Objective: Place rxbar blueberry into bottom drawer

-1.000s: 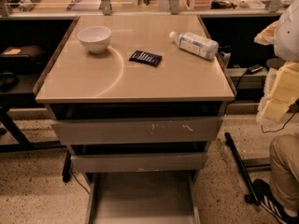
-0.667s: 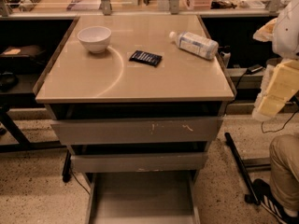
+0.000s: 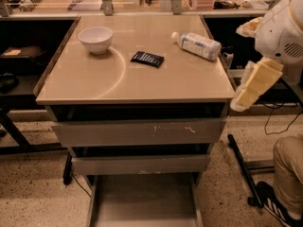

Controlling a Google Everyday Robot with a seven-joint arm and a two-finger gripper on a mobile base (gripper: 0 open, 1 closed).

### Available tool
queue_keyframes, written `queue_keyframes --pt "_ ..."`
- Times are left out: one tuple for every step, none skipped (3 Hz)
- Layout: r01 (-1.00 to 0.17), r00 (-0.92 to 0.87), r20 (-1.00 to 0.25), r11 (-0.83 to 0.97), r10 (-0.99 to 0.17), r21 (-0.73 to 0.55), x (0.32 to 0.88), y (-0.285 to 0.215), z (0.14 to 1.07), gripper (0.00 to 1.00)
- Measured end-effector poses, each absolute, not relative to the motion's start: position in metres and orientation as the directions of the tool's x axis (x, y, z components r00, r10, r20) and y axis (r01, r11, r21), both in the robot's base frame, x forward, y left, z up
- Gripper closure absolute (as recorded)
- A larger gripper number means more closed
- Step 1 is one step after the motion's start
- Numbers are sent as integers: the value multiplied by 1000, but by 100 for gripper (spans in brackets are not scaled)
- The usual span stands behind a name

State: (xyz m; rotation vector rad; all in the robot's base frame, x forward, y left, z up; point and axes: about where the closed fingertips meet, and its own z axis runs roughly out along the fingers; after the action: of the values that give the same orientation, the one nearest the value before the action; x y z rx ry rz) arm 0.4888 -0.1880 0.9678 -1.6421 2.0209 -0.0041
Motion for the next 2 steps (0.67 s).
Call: queue_keyframes --pt "-917 -54 -502 242 -863 -318 518 -163 959 0" --pt "-917 -54 -502 242 -863 -318 518 -163 959 0"
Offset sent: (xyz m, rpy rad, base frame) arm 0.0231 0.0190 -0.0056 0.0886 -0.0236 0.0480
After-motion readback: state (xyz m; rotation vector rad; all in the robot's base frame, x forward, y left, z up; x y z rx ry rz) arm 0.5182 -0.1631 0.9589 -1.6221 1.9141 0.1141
